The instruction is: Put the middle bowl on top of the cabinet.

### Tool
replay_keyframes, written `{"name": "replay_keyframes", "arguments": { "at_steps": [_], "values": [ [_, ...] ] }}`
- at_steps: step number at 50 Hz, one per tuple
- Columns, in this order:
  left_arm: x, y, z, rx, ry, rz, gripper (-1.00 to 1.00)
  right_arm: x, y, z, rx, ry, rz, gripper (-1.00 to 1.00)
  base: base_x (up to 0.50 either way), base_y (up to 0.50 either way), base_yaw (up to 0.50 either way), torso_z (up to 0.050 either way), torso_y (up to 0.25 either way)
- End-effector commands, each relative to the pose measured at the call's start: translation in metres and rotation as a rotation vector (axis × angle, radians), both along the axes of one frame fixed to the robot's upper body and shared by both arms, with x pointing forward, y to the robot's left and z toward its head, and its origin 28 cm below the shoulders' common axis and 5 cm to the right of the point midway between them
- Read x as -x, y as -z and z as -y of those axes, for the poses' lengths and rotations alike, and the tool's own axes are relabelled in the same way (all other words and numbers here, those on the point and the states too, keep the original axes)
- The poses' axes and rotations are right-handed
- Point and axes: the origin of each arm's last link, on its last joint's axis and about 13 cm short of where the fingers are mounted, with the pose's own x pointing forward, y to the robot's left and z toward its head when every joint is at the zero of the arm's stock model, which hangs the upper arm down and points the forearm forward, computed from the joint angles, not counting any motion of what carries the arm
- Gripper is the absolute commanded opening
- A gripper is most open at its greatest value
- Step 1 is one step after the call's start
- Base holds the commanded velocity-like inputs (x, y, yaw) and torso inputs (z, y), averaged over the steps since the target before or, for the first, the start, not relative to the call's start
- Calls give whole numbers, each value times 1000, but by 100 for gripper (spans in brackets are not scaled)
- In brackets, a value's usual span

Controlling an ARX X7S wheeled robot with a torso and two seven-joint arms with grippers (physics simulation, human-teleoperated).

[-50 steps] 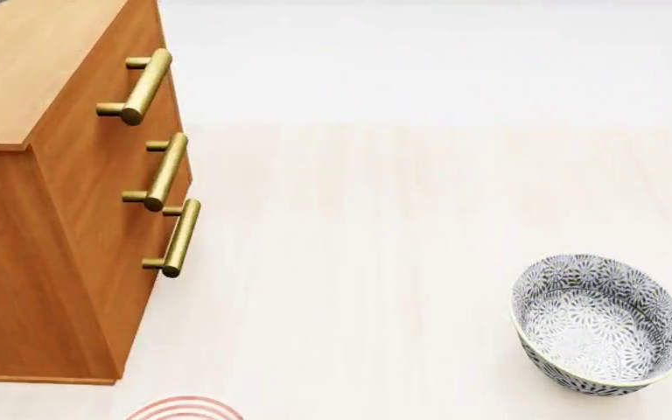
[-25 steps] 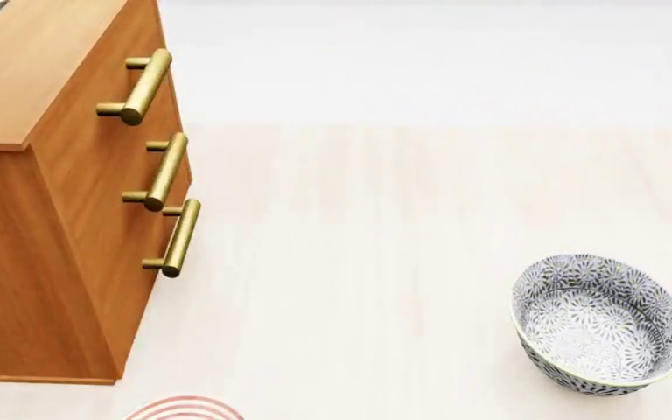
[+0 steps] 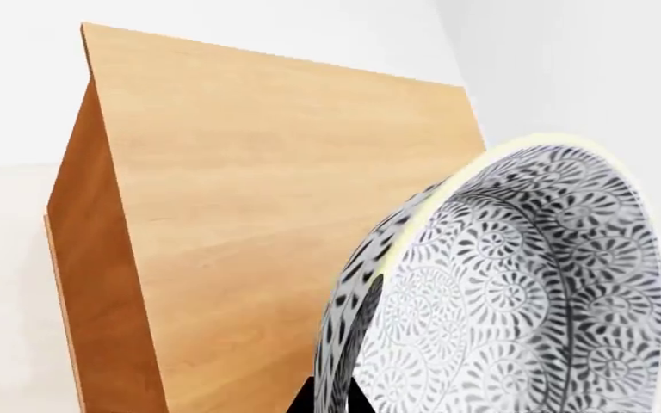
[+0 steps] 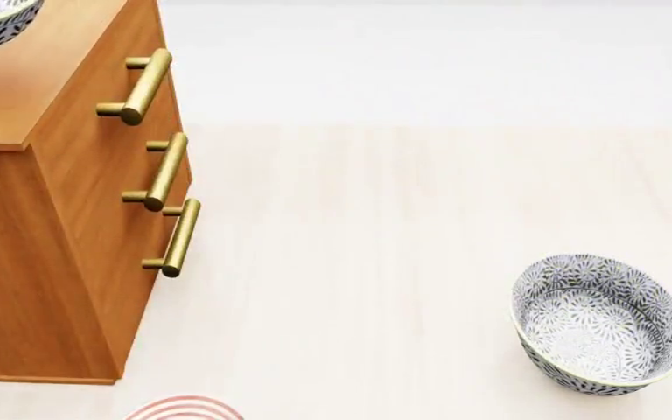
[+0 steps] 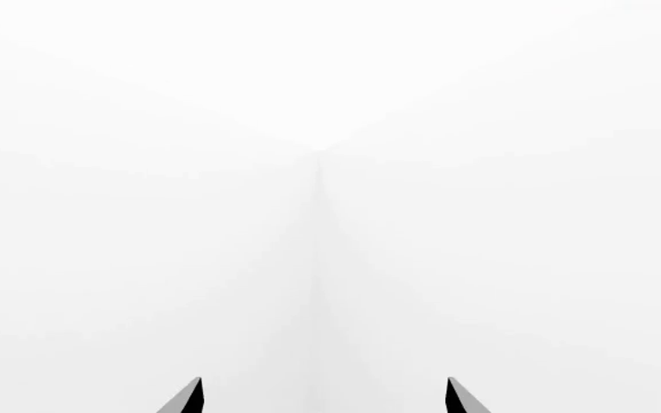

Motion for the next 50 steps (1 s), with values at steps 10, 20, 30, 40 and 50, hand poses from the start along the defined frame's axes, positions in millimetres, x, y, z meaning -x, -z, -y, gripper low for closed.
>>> {"name": "replay_keyframes", "arguments": {
  "at_steps": [10,20,30,40,50],
  "values": [
    [-13,27,-34,103,-67,37,-100,3,0,0,4,3,1,100,0,0,0,0,1],
    [-18,35,-38,108,-82,22,-100,1,0,0,10,-3,-5,100,0,0,0,0,0],
    [-20,43,-40,67,-90,-57,100,1,0,0,12,-5,-5,100,0,0,0,0,0],
    [-13,29,-36,-9,-71,-1,100,-1,0,-2,15,-8,-8,100,0,0,0,0,0],
    [22,-13,-13,-168,-12,173,100,1,0,-1,17,-8,-7,100,0,0,0,0,0]
  ]
}}
